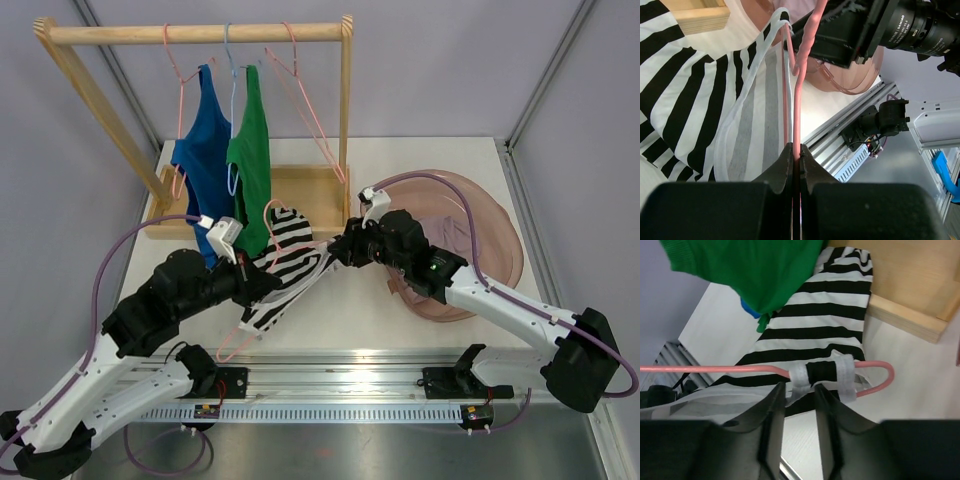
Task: Remove the tank top from the hanger
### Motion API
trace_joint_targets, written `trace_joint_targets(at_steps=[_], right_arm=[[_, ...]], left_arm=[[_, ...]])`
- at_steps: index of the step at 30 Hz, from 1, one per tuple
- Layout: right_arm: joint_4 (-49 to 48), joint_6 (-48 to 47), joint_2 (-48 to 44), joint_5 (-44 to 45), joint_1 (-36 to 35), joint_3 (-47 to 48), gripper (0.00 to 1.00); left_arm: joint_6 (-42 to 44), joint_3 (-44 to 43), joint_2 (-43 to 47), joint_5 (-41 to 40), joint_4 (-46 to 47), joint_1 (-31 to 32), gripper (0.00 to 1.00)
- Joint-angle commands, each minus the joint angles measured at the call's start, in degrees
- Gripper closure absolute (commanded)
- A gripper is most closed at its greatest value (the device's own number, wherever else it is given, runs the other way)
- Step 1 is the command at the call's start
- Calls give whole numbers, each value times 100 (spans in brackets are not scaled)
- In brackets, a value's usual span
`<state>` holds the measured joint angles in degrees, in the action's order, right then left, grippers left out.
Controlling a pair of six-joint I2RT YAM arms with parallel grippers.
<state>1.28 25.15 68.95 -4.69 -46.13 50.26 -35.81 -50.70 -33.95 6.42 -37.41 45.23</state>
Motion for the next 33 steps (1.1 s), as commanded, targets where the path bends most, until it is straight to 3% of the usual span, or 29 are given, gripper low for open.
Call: trace_joint_targets(at_steps=[1,2,4,12,17,22,27,32,33], right_arm=[[179,-282,-75,784,-37,300,66],[215,-308,-74,864,-37,309,72],[285,-422,-74,1144,-37,344,100],[873,-713,-14,2822,42,704,100],[1471,-669,259,3141,324,1345,100],[1516,-581,-135,2264,341,1504,100],[1489,-379,-1040,585,342,1679,100],[1973,-230,-1243,-1169,341,2303,100],[1955,-99,-1226,-1436,341,2435,100]], left_arm=[[13,-133,-32,290,462,21,100],[22,-142,-58,281,445,21,100],[39,-151,-76,334,445,21,100],[399,-414,-67,631,94,21,100],[645,-739,73,783,-293,21,100],[830,-995,354,650,56,29,100],[1330,-1109,311,896,857,29,100],[1630,-864,460,854,2507,29,100],[1647,-793,503,713,3189,29,100]])
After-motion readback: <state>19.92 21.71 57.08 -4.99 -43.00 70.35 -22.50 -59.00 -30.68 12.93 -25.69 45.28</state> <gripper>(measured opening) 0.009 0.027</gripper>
